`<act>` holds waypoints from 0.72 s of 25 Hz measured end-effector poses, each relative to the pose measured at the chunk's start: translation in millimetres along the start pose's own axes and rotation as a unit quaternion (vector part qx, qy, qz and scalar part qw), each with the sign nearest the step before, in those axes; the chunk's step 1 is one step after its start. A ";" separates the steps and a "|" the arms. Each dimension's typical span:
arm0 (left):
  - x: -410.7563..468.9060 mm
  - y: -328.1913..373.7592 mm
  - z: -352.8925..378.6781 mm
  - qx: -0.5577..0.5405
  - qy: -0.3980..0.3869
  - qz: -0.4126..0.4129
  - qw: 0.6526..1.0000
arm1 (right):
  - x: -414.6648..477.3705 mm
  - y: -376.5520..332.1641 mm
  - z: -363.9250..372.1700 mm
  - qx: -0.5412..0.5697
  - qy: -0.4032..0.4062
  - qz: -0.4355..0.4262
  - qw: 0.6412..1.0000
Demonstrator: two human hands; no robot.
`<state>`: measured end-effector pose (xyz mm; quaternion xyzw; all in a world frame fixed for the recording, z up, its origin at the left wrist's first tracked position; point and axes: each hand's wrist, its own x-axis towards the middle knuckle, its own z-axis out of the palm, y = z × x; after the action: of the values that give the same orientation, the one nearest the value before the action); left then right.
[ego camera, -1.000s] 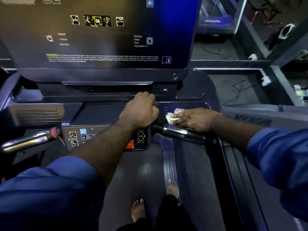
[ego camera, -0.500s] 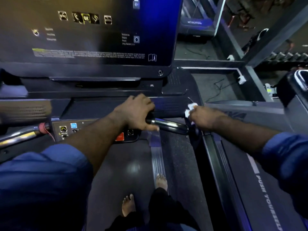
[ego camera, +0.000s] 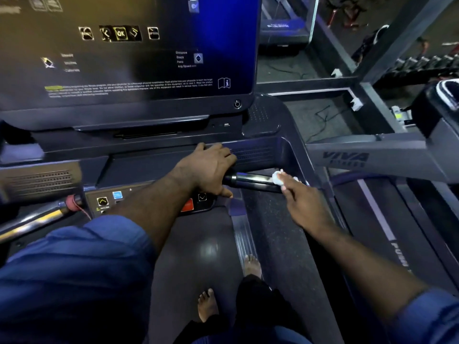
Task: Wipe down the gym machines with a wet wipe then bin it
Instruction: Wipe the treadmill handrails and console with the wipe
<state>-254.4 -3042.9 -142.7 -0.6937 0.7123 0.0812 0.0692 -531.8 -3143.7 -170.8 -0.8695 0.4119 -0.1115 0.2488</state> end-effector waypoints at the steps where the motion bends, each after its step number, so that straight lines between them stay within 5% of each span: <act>1: 1.9 -0.6 0.7 -0.001 -0.005 -0.002 1.000 | -1.2 -1.2 11.9 0.003 -0.007 0.007 1.000; 4: 1.9 0.4 1.9 -0.012 -0.006 -0.007 1.000 | 7.9 -43.9 51.5 -0.007 0.030 0.060 0.998; 9: -0.5 2.4 -1.3 -0.060 0.014 -0.016 0.998 | -13.4 -69.8 62.8 -0.016 -0.012 -0.125 0.992; 14: 0.7 -0.2 -1.0 -0.053 -0.002 -0.022 0.998 | 0.1 -34.2 58.6 -0.145 0.065 0.030 0.987; 18: -1.1 -0.4 -1.5 -0.097 0.004 -0.025 0.995 | -2.9 -87.1 85.0 -0.109 0.032 -0.140 0.984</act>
<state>-253.9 -3042.2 -140.9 -0.7154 0.6834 0.1456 0.0003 -442.1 -3065.8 -197.5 -0.9365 0.3038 -0.1271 0.1208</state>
